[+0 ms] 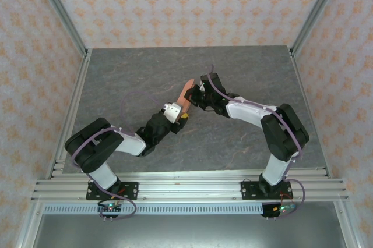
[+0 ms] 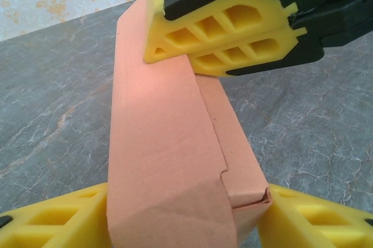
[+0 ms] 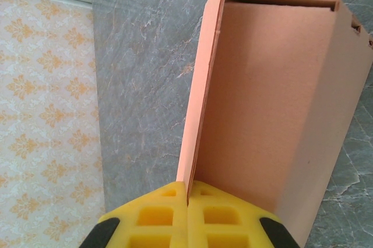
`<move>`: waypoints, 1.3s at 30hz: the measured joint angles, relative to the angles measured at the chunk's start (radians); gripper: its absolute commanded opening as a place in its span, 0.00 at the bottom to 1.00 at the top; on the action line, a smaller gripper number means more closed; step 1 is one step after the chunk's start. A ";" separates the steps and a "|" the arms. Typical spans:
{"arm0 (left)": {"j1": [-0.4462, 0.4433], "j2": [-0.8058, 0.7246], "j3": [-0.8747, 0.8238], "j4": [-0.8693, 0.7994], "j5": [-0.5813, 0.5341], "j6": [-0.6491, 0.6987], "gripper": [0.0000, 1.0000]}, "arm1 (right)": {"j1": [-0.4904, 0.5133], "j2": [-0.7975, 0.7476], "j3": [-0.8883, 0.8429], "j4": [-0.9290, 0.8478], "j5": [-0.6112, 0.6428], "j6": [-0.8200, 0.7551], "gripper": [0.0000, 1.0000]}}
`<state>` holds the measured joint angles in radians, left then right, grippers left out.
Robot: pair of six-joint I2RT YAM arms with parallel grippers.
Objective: Fold the paper box
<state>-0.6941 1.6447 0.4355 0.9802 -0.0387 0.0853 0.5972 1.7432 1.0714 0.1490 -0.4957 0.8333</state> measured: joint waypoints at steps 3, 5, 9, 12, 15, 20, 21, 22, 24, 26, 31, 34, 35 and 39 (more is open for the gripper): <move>0.000 0.001 0.002 0.000 0.000 0.001 0.51 | 0.000 0.000 0.000 0.000 0.003 0.000 0.03; 0.000 0.001 0.002 0.000 0.000 0.002 0.46 | 0.000 0.000 0.000 0.001 0.007 0.000 0.03; 0.000 0.001 0.002 -0.001 0.000 0.003 0.40 | 0.000 0.000 0.005 0.001 0.008 0.000 0.07; 0.000 0.001 0.002 -0.003 0.000 0.003 0.38 | 0.000 -0.003 0.005 -0.001 0.011 -0.011 0.15; 0.003 -0.007 0.004 -0.015 0.014 0.003 0.37 | -0.003 -0.018 0.005 -0.027 0.023 -0.032 0.28; 0.037 -0.066 0.029 -0.116 0.123 0.003 0.35 | -0.021 -0.105 0.003 -0.145 0.055 -0.111 0.42; 0.046 -0.077 0.039 -0.141 0.143 0.003 0.35 | -0.029 -0.130 0.003 -0.168 0.061 -0.132 0.43; 0.057 -0.089 0.056 -0.173 0.167 0.003 0.34 | -0.041 -0.163 0.003 -0.197 0.071 -0.161 0.45; 0.076 -0.101 0.092 -0.225 0.212 0.012 0.29 | -0.065 -0.225 0.002 -0.250 0.086 -0.229 0.47; 0.091 -0.107 0.129 -0.273 0.265 0.025 0.27 | -0.090 -0.280 0.002 -0.299 0.098 -0.305 0.48; 0.131 -0.108 0.216 -0.380 0.423 0.082 0.27 | -0.158 -0.372 0.002 -0.403 0.142 -0.518 0.50; 0.167 -0.104 0.267 -0.445 0.530 0.133 0.27 | -0.199 -0.397 -0.006 -0.422 0.148 -0.635 0.51; 0.178 -0.102 0.285 -0.469 0.561 0.150 0.27 | -0.210 -0.403 -0.010 -0.424 0.147 -0.665 0.51; 0.227 -0.084 0.418 -0.665 0.689 0.264 0.27 | -0.270 -0.428 -0.033 -0.418 0.114 -0.797 0.51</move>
<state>-0.4667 1.5608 0.8539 0.3157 0.6498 0.3496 0.3275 1.3151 1.0382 -0.2691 -0.3817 0.0368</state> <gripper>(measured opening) 0.384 0.511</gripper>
